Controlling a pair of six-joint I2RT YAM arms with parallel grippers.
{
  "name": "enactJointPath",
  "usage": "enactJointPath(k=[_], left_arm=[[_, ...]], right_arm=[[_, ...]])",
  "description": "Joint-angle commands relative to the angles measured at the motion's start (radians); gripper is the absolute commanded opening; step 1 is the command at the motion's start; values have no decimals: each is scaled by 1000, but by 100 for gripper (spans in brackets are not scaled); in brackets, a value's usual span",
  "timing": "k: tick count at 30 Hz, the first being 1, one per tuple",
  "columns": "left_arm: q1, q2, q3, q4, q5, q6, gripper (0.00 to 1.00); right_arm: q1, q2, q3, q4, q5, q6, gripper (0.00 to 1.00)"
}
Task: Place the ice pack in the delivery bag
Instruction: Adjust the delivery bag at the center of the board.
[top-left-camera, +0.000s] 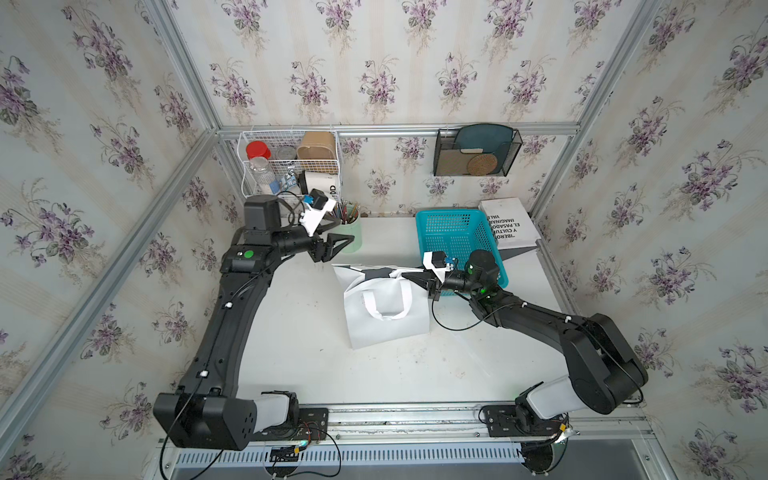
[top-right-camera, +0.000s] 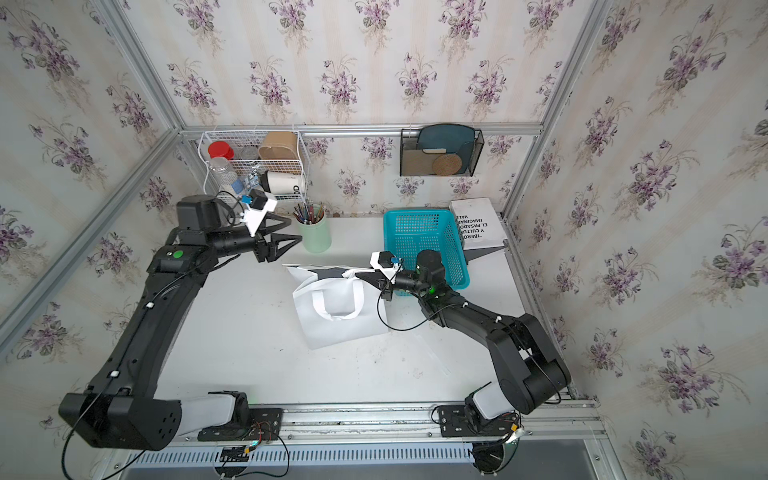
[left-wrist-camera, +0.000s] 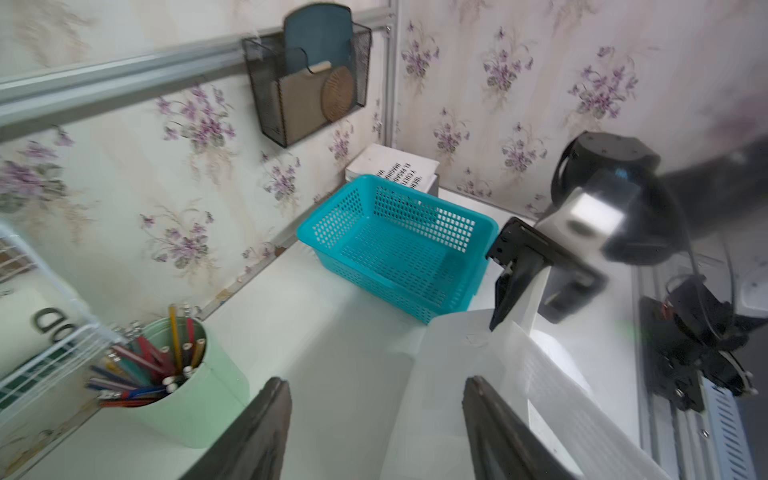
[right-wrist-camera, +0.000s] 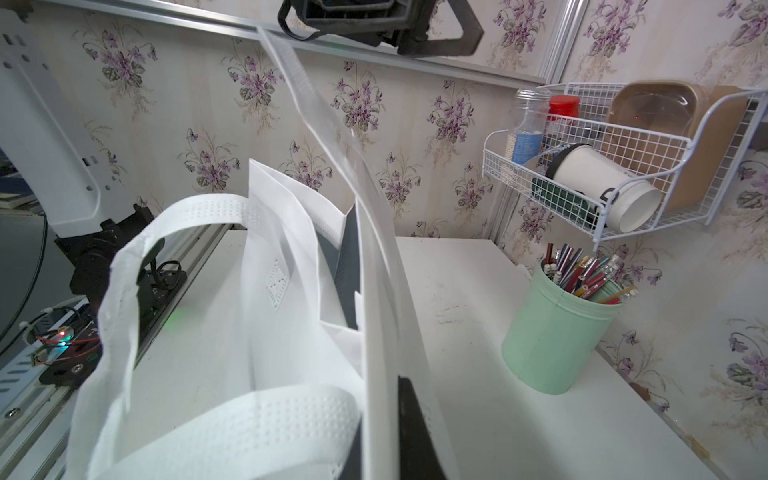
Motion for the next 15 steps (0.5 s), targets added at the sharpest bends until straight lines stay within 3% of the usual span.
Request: enactJointPath(k=[1,9,15], left_arm=[[-17,63,31,-151,-9,120,69],[-67,283,195,-303,81,198,68],[-94,279,144,-389,92,246,68]], right_arm=[[0,9,30,-60,-50,-95,0],[-6,26,35,-44,-34,-60,0],[-17,38,41,-10,27,27,0]])
